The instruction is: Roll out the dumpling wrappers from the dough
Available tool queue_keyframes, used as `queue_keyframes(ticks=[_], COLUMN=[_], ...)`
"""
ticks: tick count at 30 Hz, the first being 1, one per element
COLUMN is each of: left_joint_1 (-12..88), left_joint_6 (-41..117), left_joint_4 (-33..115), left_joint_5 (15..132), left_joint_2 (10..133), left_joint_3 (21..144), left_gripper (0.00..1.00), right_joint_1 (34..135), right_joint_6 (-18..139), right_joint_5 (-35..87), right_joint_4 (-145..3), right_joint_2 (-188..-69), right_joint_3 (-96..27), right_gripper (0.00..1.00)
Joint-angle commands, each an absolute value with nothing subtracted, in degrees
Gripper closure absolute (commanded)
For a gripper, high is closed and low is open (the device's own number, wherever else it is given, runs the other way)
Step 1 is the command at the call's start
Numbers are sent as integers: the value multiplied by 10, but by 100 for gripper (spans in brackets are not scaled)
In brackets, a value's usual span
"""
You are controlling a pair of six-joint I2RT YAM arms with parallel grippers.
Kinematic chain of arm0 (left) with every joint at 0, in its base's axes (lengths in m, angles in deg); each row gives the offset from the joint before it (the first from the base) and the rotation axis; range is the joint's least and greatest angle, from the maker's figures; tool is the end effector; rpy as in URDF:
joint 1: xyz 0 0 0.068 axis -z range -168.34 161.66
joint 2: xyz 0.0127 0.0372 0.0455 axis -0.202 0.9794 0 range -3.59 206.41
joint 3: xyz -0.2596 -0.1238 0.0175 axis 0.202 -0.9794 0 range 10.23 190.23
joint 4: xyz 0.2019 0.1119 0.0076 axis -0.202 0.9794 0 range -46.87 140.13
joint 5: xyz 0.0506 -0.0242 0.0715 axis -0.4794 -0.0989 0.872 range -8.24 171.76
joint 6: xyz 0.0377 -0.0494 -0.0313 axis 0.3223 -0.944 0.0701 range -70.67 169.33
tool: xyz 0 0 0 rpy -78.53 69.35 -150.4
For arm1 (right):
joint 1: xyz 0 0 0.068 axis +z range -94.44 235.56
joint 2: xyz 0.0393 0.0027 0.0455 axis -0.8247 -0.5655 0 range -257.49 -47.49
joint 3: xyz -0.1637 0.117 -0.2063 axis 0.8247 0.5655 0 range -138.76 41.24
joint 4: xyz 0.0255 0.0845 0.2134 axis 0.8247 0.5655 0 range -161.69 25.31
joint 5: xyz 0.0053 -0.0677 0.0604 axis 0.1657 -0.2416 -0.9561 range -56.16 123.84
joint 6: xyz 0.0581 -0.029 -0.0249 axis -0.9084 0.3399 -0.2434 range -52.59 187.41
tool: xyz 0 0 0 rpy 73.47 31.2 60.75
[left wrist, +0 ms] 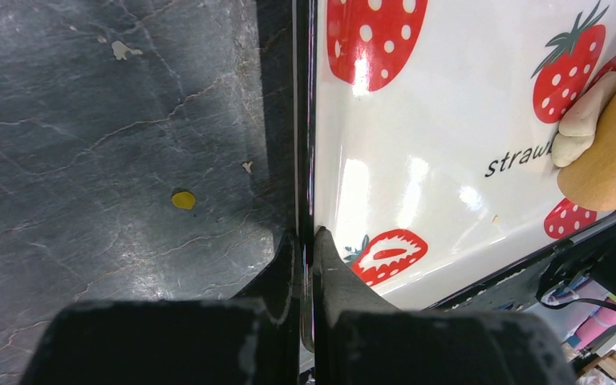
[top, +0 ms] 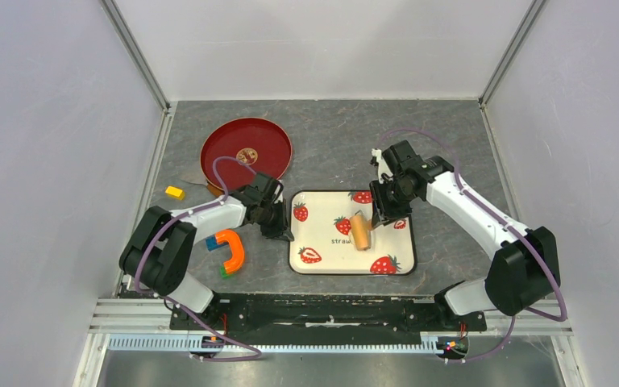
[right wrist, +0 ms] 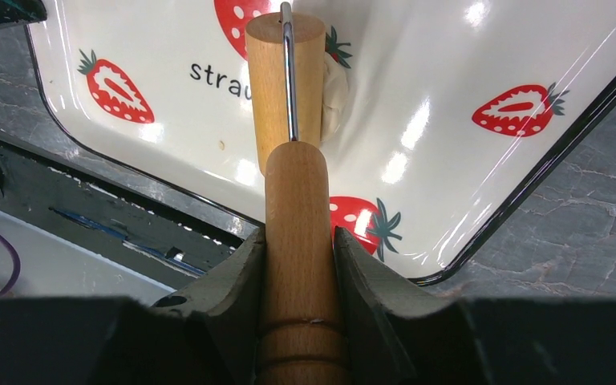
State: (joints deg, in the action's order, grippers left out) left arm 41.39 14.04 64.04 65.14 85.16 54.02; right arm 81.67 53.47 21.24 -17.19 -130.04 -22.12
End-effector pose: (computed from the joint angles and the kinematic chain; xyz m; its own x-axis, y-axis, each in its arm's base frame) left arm 0.2167 -0.1424 0.1688 -0.9801 -0.0776 -0.1829 0.0131 0.8933 -0.4492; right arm 0.2101 0.1167 0.2540 -0.9532 -0.2054 -0.2220 -0.2627 0.9261 0.2710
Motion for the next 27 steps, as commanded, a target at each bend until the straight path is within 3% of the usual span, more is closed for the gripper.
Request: queue_keyframes(ticks=[1, 27], left_joint_1=[432, 447], left_joint_6=[171, 173], left_joint_4=[637, 648], left_joint_5=[702, 715], left_joint_2=[887, 905], left_joint_3=[533, 545], left_gripper=[98, 98], right_joint_1=[844, 874], right_joint_6=[549, 552], right_joint_5=[281, 263], right_joint_4=[-190, -215], right_joint_2=[-1367, -1418], right_joint_3=[-147, -136], right_gripper=[100, 100])
